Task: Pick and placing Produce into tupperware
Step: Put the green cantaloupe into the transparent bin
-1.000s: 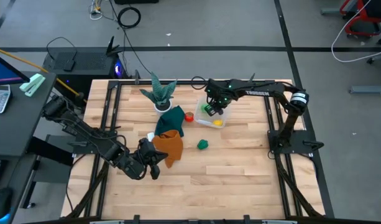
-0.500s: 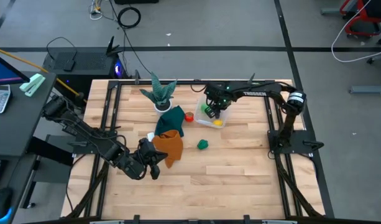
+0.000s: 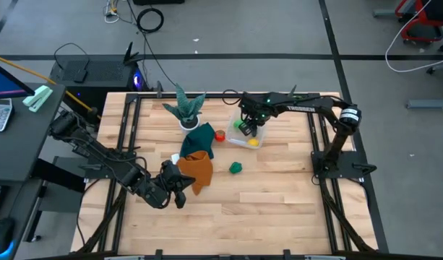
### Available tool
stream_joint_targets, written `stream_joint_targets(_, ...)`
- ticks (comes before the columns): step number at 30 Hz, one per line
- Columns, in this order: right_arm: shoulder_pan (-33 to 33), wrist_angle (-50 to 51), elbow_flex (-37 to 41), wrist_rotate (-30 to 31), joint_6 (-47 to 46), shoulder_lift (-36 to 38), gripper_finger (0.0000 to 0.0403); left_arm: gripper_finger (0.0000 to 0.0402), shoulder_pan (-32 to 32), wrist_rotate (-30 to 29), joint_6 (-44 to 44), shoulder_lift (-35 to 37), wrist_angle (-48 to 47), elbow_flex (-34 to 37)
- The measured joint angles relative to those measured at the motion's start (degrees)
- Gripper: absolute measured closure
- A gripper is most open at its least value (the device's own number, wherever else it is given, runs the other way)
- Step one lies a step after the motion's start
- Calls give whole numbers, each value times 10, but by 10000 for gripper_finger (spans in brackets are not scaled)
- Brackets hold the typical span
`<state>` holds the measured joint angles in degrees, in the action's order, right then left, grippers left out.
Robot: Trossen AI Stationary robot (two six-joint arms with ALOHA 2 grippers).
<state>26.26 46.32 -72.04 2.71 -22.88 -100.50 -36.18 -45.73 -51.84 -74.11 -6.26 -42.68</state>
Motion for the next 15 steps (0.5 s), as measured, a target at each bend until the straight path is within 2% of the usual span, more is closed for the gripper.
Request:
stream_joint_targets(9, 19, 19, -20, 4, 14, 81, 241, 389, 0, 0, 0, 0, 0, 0)
stream_joint_targets(15, 25, 95, -20, 4, 19, 153, 238, 379, 0, 0, 0, 0, 0, 0)
